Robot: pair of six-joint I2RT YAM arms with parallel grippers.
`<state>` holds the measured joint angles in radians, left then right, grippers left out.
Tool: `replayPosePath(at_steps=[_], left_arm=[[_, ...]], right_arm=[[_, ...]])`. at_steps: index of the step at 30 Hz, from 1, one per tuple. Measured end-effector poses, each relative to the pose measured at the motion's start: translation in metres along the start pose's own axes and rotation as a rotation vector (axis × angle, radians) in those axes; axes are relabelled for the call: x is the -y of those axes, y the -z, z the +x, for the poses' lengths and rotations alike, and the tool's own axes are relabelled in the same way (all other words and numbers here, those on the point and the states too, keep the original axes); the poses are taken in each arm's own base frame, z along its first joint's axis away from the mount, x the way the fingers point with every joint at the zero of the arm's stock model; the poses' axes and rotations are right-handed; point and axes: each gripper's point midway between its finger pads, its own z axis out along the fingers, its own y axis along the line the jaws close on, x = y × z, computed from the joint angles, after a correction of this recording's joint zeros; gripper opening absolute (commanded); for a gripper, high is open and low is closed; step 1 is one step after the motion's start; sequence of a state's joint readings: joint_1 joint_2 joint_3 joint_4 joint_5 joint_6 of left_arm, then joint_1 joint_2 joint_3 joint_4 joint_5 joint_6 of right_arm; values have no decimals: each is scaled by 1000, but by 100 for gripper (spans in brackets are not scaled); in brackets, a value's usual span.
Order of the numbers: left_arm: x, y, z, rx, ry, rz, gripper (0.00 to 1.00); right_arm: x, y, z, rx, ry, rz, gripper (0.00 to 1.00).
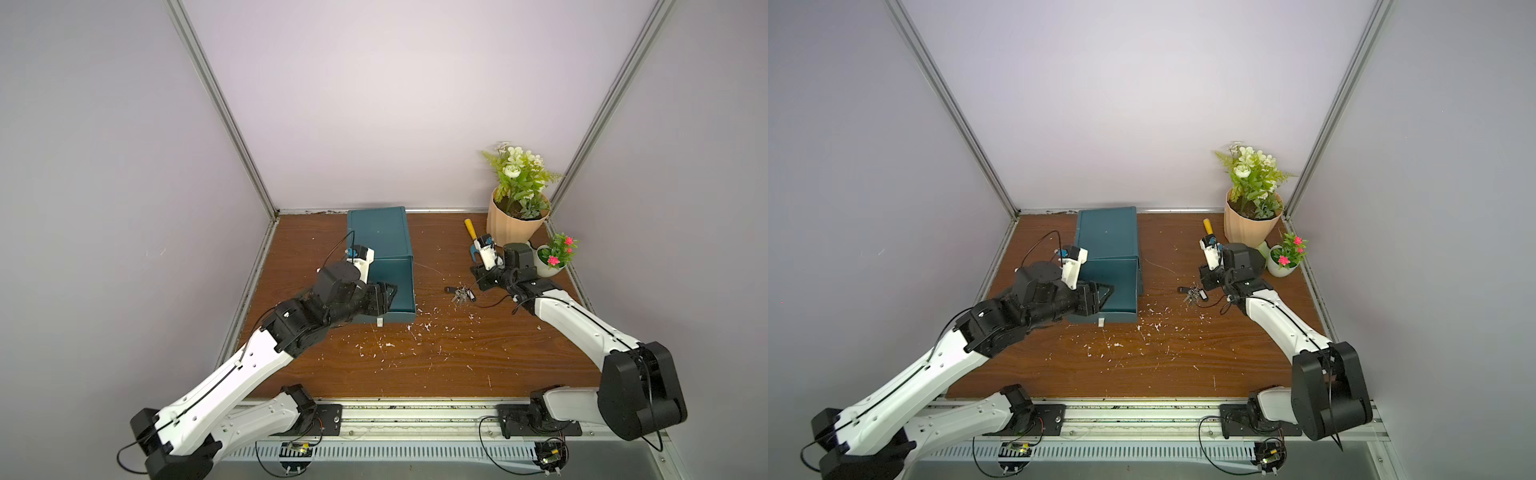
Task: Take the keys out of the drawer
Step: Place the key at the center of the board.
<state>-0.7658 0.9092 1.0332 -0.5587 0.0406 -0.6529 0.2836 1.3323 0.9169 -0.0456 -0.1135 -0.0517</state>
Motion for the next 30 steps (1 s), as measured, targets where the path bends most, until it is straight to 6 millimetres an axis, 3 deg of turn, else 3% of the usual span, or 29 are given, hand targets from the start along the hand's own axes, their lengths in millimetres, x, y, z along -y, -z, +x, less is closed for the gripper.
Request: replayPosePath(at_steps=[4,8,12,15,18,22,27,30], left_arm=[[-12,18,19,16,-31,12,54],[-25,23,38,6,-66,6,50],[-32,22,51,-12,-122,1,48],[-36,20,57,-12,-149,2,46],[-42,16,66,-19,-165,-2,44],[-44,12,69,-20,-174,-1,42],[-51,4,78,-26,-175,-6,40],[-54,-1,83,-26,-169,-6,40]], right_arm=[[-6,19,-58,102,-82,-35,42],[-22,31,-121,175,-183,-120,44],[-63,19,-180,189,-239,-241,44],[-103,-4,-202,151,-242,-312,44],[-140,-31,-207,99,-228,-358,44],[-175,-68,-194,11,-211,-384,45],[-179,-106,-164,-103,-224,-344,44],[-177,-113,-162,-109,-230,-337,42]])
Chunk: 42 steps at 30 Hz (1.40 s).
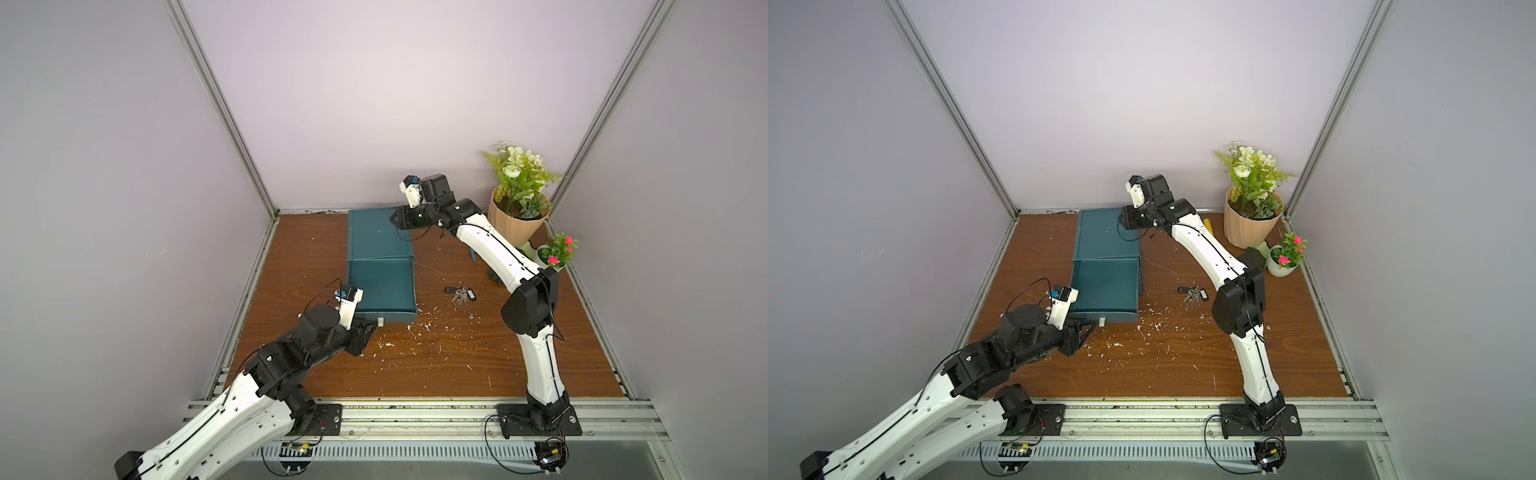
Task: Take the keys out of the drawer
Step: Close the drawer in the storage box.
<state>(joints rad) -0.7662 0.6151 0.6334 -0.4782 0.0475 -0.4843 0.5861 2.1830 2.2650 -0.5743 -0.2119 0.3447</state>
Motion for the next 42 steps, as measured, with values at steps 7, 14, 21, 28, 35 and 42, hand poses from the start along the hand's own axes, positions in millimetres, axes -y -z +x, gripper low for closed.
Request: replayPosePath(at_steps=[7,14,21,28,35,42], left_arm=[[1,-14,-3,24,25,11,41],[2,-28,-20,79,47,-2,42],[-5,-39,-42,173,92,-55,45],[-18,-57,-49,206,155,-131,46],[-29,-72,-56,245,246,-187,48],[-36,-81,-63,295,349,-207,49]], right_arm=[[1,2,3,-16,-2,10,40],[2,8,1,-9,5,26,43],[8,19,-10,13,11,71,44],[7,42,-22,56,15,75,45],[12,62,-32,104,8,76,48],[19,52,-28,85,-4,57,48]])
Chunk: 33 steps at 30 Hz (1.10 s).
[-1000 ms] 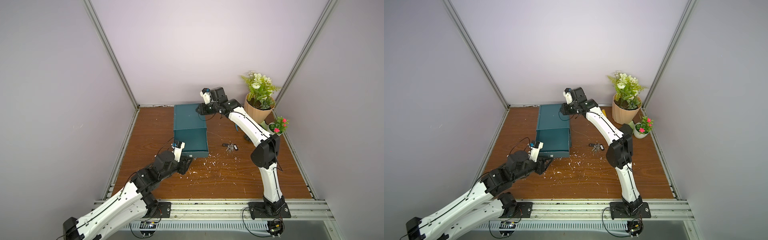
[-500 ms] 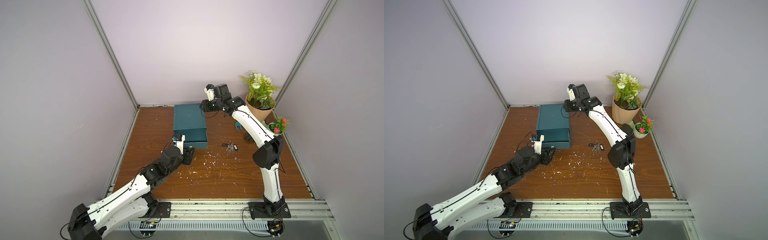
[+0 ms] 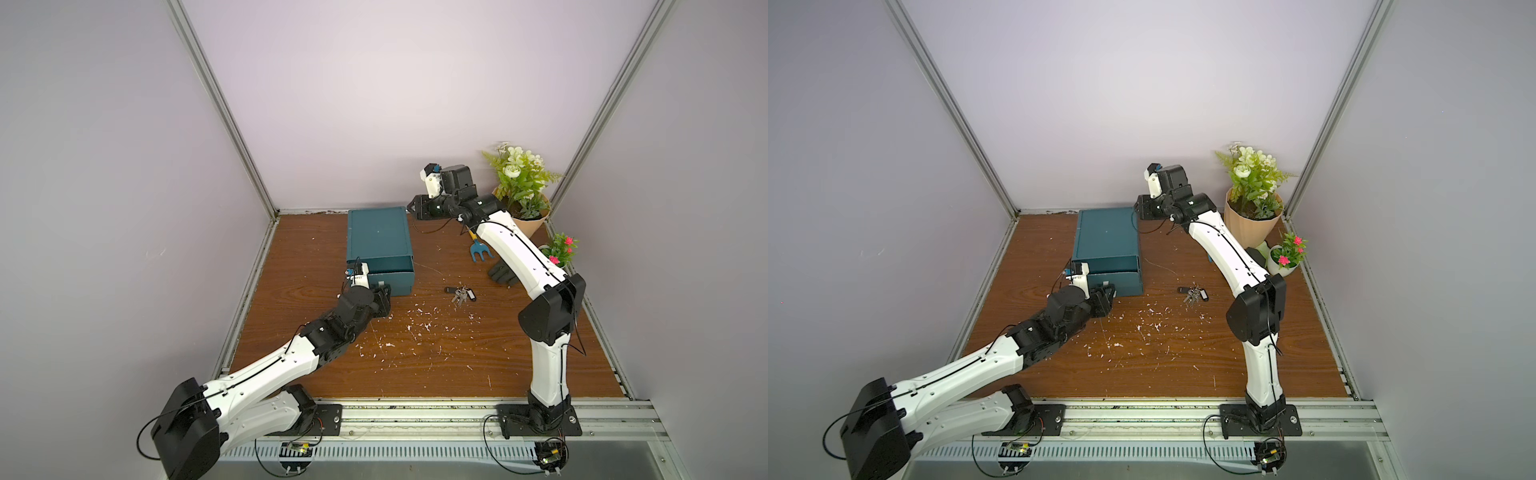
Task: Take the keys out of the drawer
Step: Close the drawer in the storage box.
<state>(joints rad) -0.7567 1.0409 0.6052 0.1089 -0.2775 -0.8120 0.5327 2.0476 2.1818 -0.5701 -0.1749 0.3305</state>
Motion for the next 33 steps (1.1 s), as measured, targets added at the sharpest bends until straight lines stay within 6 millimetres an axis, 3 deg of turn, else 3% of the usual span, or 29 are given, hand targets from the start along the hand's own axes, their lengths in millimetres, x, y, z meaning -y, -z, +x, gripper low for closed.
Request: replayPosePath(at_steps=[12,33], left_arm=[[-6,-17,-20,117,318,26,52],[-19,-26,-23,174,740,70,57]], right_arm=[[6,-41,37,-119,-28,-58,47],[-4,-48,53,-153,-25,-137,45]])
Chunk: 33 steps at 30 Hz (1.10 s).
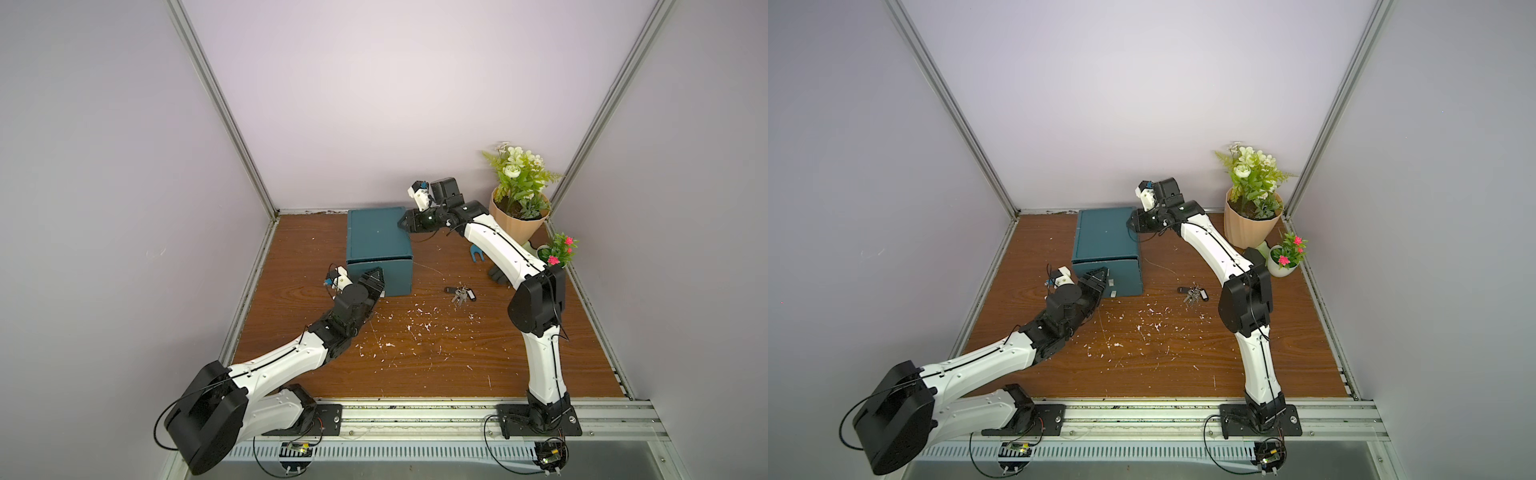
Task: Take the keys out of the drawer
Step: Close the drawer in the storage box.
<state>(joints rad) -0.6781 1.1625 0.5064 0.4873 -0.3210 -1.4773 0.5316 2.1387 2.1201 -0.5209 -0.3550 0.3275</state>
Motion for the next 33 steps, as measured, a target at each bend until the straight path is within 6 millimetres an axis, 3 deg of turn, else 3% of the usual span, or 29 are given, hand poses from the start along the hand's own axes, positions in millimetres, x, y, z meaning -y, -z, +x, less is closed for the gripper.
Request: replayPosePath(at_steps=[6,14,23,33], left_arm=[[-1,-6,1,11,82,26,58],[-4,-5,-2,30,189,55,66],[7,-5,-4,33,257,106,65],[5,-5,-5,31,320,113,65]], right_arm=[[-1,0,1,4,8,-7,44],[-5,3,5,8,14,-21,44],[-5,3,5,8,15,-21,44],[-9,6,9,2,17,-22,44]])
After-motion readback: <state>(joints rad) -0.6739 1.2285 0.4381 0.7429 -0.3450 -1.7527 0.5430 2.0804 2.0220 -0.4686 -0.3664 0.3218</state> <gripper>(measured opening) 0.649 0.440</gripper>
